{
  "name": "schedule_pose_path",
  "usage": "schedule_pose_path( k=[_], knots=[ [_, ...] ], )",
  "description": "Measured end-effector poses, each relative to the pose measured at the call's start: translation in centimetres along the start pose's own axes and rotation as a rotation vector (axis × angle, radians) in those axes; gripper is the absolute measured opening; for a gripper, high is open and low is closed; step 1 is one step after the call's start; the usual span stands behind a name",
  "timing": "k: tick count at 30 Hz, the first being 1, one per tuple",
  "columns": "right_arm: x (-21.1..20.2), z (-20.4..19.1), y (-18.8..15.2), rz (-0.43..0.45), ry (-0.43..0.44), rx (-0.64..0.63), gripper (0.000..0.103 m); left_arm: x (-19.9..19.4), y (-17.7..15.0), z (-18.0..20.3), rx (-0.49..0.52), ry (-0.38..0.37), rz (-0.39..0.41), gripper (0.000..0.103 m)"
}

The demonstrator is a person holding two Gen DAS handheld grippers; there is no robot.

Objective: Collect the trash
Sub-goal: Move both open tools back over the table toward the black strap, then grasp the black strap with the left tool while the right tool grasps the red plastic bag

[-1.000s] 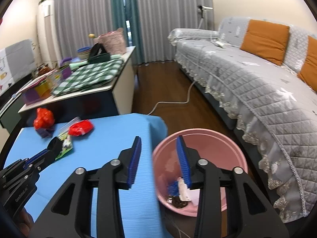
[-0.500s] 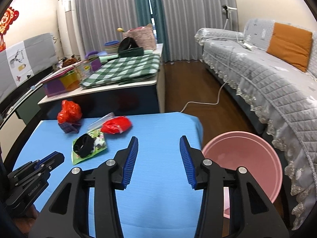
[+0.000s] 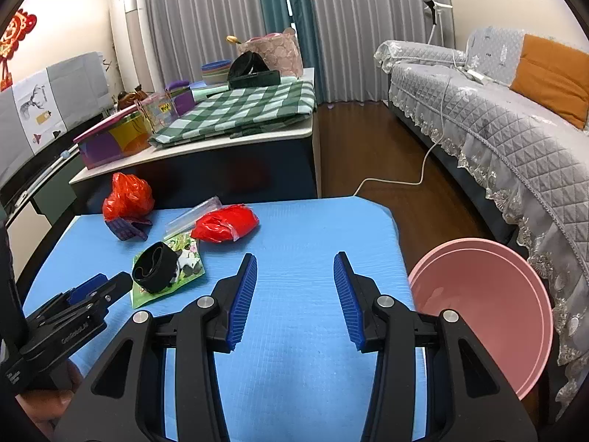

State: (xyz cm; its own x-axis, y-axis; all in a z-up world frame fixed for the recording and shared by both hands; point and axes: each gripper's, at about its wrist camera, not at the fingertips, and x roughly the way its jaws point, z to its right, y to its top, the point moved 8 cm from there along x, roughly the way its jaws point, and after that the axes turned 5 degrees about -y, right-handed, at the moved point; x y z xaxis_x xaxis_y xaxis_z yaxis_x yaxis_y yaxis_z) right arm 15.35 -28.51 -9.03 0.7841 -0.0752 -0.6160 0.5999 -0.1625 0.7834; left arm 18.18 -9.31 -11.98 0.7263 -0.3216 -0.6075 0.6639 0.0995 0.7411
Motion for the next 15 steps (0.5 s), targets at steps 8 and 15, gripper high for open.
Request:
schedule_pose_path(
  k=[8, 15],
  knots=[
    [2.3, -0.7, -0.3, -0.018, 0.013, 0.0, 0.064, 2.9, -0.2, -0.1, 0.006, 0.022, -0.066, 0.068],
    [4.6, -1.8, -0.6, -0.045, 0.035, -0.002, 0.074, 3.9, -0.2, -0.5, -0.01, 0.042, -0.096, 0.042]
  ],
)
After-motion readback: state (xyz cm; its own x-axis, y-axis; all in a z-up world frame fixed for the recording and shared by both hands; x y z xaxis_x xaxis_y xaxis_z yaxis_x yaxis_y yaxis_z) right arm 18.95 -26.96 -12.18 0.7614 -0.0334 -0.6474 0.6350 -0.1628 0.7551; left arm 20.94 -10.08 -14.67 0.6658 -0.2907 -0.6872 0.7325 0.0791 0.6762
